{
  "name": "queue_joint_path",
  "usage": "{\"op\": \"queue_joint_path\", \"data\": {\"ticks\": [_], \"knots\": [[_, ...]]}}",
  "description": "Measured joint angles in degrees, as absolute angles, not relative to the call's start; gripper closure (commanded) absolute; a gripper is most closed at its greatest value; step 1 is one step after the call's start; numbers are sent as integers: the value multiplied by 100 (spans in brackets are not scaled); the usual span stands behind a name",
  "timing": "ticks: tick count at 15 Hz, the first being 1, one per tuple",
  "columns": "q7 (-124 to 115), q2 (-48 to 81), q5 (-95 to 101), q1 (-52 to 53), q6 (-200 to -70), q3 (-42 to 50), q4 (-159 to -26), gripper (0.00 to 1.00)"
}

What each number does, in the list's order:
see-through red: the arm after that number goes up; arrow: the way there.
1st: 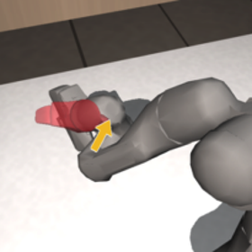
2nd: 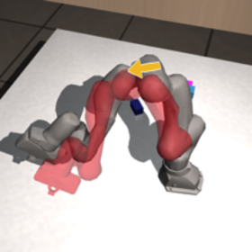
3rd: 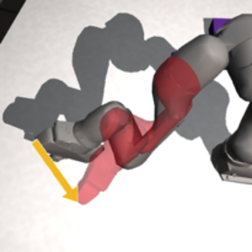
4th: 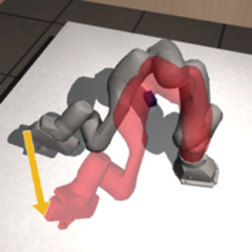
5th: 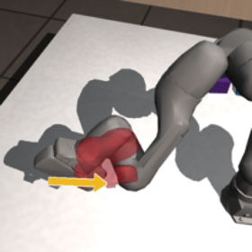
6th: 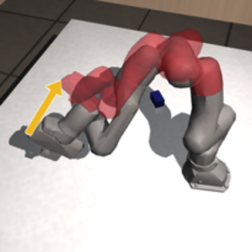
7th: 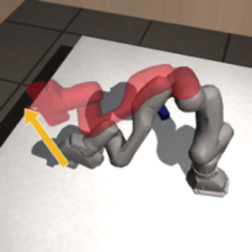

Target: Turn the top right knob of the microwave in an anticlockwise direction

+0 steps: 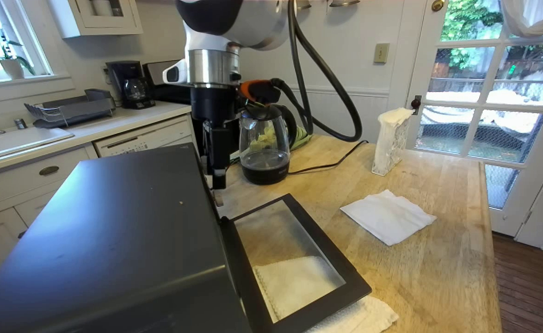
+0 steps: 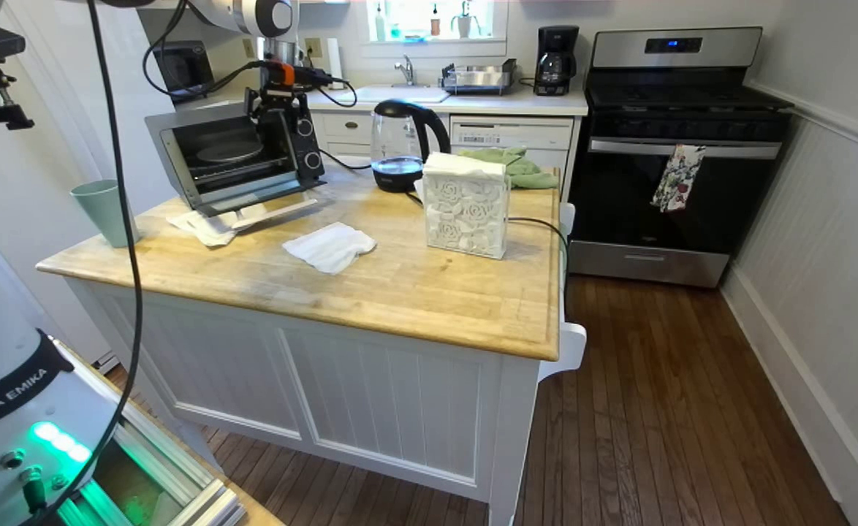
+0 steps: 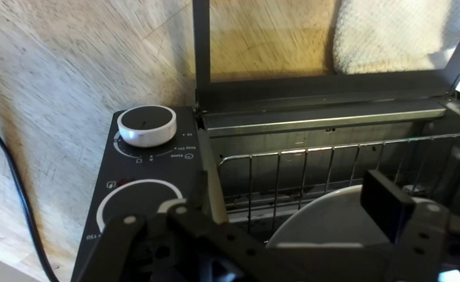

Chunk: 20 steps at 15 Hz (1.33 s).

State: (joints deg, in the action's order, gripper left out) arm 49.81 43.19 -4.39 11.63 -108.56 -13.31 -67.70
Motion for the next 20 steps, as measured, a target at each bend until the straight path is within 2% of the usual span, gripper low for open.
{"op": "queue_joint_path", "data": {"ticks": [10,20], "knots": [[4638,3620,-480,1121,-10836,-1364,-7304,0],[2922,1657,-554,623,-11512,-1102,-9393,0]]}}
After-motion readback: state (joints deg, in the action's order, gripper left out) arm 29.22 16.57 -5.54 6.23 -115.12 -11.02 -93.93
